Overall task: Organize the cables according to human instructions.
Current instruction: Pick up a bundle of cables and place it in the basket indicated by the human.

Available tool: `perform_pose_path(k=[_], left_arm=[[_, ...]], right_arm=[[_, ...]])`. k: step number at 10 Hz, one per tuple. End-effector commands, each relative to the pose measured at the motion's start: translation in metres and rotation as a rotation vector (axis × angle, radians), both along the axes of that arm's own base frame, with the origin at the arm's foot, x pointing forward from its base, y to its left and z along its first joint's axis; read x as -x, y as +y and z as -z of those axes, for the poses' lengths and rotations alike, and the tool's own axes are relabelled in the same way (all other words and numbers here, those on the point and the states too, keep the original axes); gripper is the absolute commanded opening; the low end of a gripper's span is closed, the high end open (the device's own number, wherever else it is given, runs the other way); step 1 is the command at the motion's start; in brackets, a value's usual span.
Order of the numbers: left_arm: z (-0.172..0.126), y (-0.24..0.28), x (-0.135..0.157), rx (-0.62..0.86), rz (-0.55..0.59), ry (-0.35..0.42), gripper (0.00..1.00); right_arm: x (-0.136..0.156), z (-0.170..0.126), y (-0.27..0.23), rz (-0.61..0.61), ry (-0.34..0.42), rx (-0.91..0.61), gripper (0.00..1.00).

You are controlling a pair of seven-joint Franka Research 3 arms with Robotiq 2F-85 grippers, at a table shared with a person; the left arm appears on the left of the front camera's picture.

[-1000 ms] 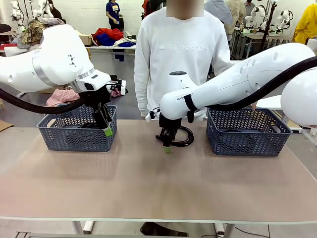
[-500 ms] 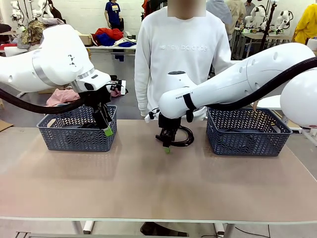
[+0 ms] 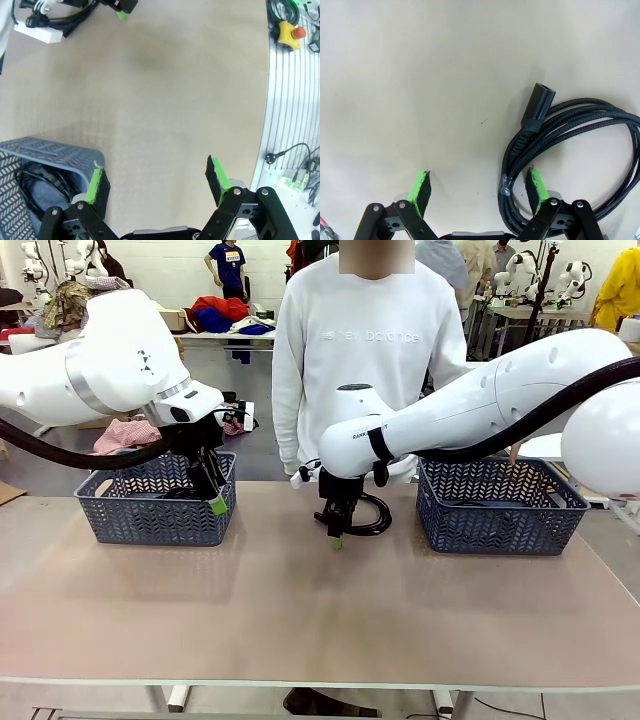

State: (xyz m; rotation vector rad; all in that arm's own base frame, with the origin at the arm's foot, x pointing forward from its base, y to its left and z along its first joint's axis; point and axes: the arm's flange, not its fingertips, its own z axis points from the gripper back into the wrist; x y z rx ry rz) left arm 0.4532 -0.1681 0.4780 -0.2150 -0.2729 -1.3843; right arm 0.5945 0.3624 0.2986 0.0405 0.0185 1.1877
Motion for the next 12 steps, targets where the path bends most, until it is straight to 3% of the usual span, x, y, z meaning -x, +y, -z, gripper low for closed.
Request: perform_pose_path(k=[1,2,3,4,5,6,7,8,9,10,11,12], left_arm=[[-0.0004,0.0021,-0.0001,0.001,-0.003,-0.007,1.0],[-0.0004,0.0021,-0.0001,0.001,-0.003,-0.007,1.0],[-0.0004,0.0021,-0.0001,0.001,-0.003,-0.007,1.0],[-0.0004,0.0021,-0.0001,0.001,-0.003,-0.007,1.0],[-0.0004,0.0021,-0.0001,0.001,-0.003,-0.007,1.0],[-0.0004,0.0021,-0.0001,0.001,-0.003,-0.007,1.0],[-0.0004,0.0021,-0.0001,0.001,-0.003,-0.007,1.0],[-0.0004,0.0021,-0.0001,0.001,-0.003,-0.007,1.0],[-0.0004,0.0021,-0.0001,0.001,-0.003,-0.007,1.0],[-0.0004,0.0021,-0.0001,0.001,-0.003,-0.007,1.0],[-0.0004,0.0021,-0.0001,0.001,-0.003,-0.007,1.0],[-0.0004,0.0021,-0.0001,0.001,-0.003,-0.007,1.0]], right_arm=[[-0.0052,-0.0058,0.0018,-0.014,0.046,-0.028,1.0],[-0.0052,-0.0063,0.0021,-0.008,0.046,-0.024,0.8],[-0.0055,-0.0063,0.0019,0.0,0.051,-0.027,0.8],[-0.0059,-0.0068,0.0017,0.003,0.052,-0.029,0.6],[-0.006,-0.0064,0.0014,0.004,0.055,-0.032,0.75],[-0.0062,-0.0061,0.0017,0.0,0.061,-0.041,0.4],[-0.0059,-0.0064,0.0013,-0.001,0.059,-0.049,0.55],[-0.0059,-0.0065,0.0009,0.001,0.062,-0.055,0.21],[-0.0058,-0.0066,0.0004,0.002,0.061,-0.056,0.35],[-0.0054,-0.0069,0.0005,0.003,0.059,-0.056,0.01],[-0.0051,-0.0069,0.0,0.006,0.055,-0.057,0.15],[-0.0053,-0.0054,-0.0006,0.007,0.06,-0.061,0.0]])
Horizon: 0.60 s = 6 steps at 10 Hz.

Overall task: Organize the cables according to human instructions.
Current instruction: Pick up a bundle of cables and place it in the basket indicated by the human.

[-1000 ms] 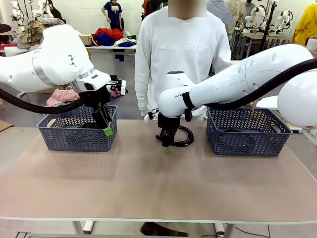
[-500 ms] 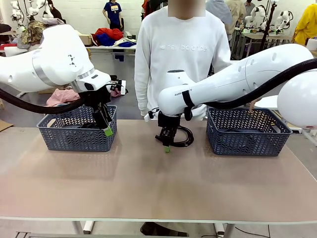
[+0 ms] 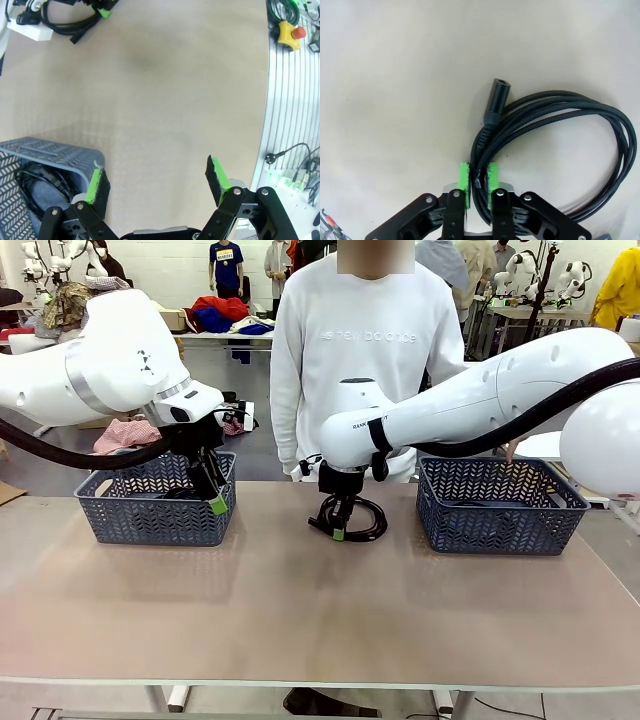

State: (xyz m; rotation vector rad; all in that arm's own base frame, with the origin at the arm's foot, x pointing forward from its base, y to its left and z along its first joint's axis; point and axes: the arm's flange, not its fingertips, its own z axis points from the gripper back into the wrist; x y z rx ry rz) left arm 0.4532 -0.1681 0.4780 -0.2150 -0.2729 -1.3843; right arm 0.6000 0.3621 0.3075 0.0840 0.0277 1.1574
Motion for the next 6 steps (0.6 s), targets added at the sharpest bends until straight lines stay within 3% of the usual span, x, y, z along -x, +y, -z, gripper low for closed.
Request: perform_pose_path(k=[1,4,6], left_arm=[[0.0,0.002,0.0,0.001,-0.003,-0.007,1.0],[0.0,0.002,0.0,0.001,-0.003,-0.007,1.0],[0.0,0.002,0.0,0.001,-0.003,-0.007,1.0]], right_arm=[[0.0,0.005,-0.001,-0.02,0.026,-0.032,0.0],[0.001,0.003,-0.004,0.0,0.002,-0.035,0.0],[0.007,-0.019,-0.006,-0.001,-0.046,-0.02,0.0]])
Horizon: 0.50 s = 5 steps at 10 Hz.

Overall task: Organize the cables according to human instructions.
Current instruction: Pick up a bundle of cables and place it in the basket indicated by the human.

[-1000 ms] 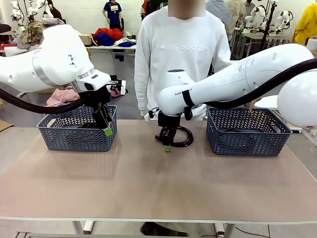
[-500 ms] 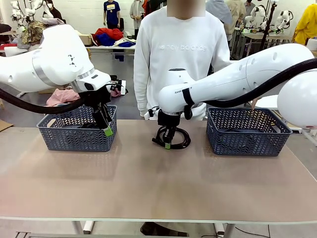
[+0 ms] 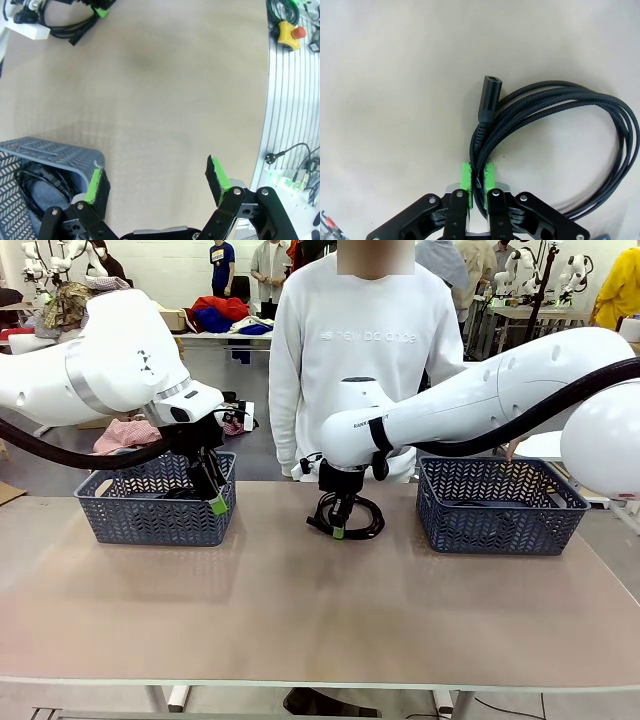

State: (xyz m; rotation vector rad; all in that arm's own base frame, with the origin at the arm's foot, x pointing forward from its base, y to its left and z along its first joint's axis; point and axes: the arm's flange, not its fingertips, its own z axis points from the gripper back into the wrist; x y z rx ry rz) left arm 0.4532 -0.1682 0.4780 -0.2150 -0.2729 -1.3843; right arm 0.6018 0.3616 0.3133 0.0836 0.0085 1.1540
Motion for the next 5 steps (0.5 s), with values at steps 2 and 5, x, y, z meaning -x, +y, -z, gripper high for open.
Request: perform_pose_path(k=[2,5], left_arm=[[0.0,0.002,0.0,0.001,-0.003,-0.007,1.0],[0.0,0.002,0.0,0.001,-0.003,-0.007,1.0]], right_arm=[[0.018,-0.045,-0.012,-0.111,-0.004,0.005,0.0],[0.029,-0.094,-0.038,-0.286,0.034,-0.022,0.0]])
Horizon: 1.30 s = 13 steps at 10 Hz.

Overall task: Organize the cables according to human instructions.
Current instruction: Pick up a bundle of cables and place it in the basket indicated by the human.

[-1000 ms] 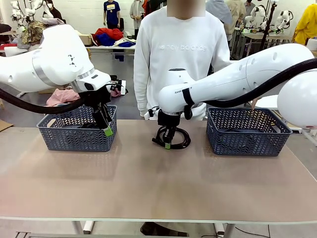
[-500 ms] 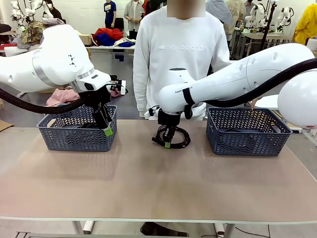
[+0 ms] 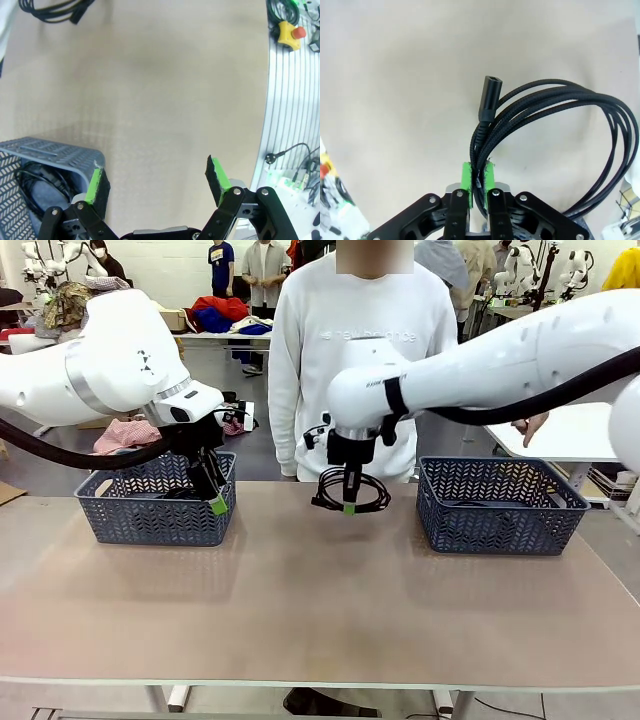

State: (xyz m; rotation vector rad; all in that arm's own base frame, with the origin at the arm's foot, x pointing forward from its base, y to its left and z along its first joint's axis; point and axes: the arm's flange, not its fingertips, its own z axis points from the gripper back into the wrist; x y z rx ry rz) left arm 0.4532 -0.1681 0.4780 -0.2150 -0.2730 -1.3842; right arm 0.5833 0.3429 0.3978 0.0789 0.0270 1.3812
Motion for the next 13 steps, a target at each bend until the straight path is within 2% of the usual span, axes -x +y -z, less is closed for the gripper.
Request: perform_pose_path(k=[1,3,6,9,13], left_arm=[[0.0,0.002,0.0,0.001,-0.003,-0.007,1.0],[0.0,0.002,0.0,0.001,-0.003,-0.007,1.0],[0.0,0.002,0.0,0.001,-0.003,-0.007,1.0],[0.0,0.002,0.0,0.001,-0.003,-0.007,1.0],[0.0,0.002,0.0,0.001,-0.003,-0.007,1.0]], right_arm=[[0.015,-0.025,-0.029,-0.116,0.039,-0.036,0.0],[0.023,-0.054,-0.056,-0.191,0.032,-0.011,0.0],[0.026,-0.081,-0.109,-0.138,-0.035,0.001,0.0],[0.024,-0.09,-0.161,-0.103,-0.07,0.011,0.0],[0.013,-0.08,-0.224,-0.106,-0.094,-0.009,0.0]])
